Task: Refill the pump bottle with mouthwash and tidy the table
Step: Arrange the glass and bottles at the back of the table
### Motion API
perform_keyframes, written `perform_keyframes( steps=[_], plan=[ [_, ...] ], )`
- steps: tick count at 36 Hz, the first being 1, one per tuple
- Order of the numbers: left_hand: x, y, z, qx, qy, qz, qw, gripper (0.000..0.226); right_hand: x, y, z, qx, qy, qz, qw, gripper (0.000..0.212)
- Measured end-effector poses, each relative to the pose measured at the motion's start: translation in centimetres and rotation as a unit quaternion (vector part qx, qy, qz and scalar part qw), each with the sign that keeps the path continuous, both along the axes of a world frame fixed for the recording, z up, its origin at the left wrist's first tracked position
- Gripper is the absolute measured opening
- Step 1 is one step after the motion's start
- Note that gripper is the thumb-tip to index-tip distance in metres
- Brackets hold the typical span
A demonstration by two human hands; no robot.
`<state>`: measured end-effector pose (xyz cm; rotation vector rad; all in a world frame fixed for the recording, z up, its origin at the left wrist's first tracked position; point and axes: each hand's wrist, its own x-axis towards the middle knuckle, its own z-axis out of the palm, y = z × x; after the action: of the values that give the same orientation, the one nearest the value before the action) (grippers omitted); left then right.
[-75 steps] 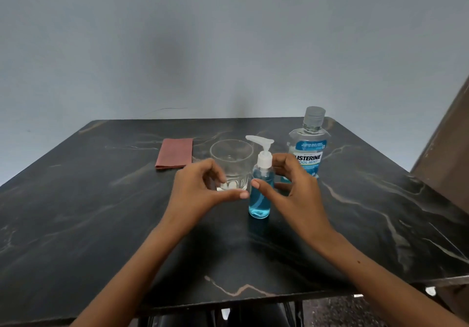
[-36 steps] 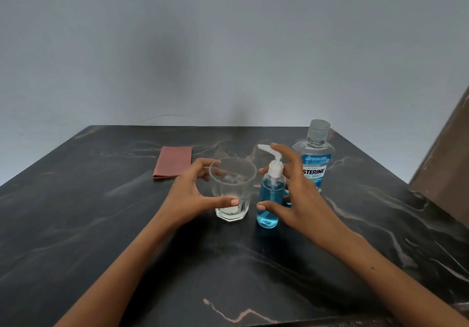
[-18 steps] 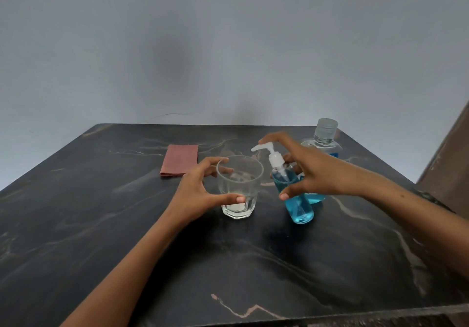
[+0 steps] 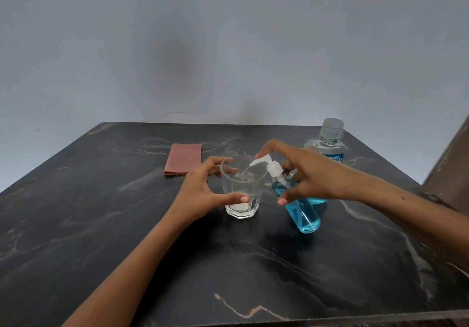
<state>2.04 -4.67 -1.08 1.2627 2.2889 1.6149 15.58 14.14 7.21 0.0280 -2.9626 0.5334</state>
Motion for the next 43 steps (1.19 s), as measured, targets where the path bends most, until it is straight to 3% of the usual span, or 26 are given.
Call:
perform_keyframes(
  steps=[8,17,27,38,43],
  plan=[
    [-0.2,0.0,-0.1,0.001,0.008,0.0,1.0,0.083,-0.1,-0.7,0.2,-0.025,0.023,-0.039,0.999,0.071],
    [-0.2,0.0,-0.1,0.003,0.01,-0.003,1.0,0.082,0.3,-0.9,1.1,0.002,0.012,-0.029,1.0,0.08],
    [-0.1,-0.1,-0.1,0.004,0.017,-0.004,1.0,0.085,0.4,-1.6,1.1,-0.009,0.021,-0.049,0.999,0.066],
    [-0.4,0.0,-0.2,-0.002,0.022,-0.003,1.0,0.083,0.7,-1.6,1.4,-0.014,0.007,-0.04,0.999,0.077],
    [-0.4,0.0,-0.2,-0.005,0.021,-0.001,1.0,0.084,0.7,-1.9,1.3,-0.014,0.017,-0.059,0.998,0.068]
  ],
)
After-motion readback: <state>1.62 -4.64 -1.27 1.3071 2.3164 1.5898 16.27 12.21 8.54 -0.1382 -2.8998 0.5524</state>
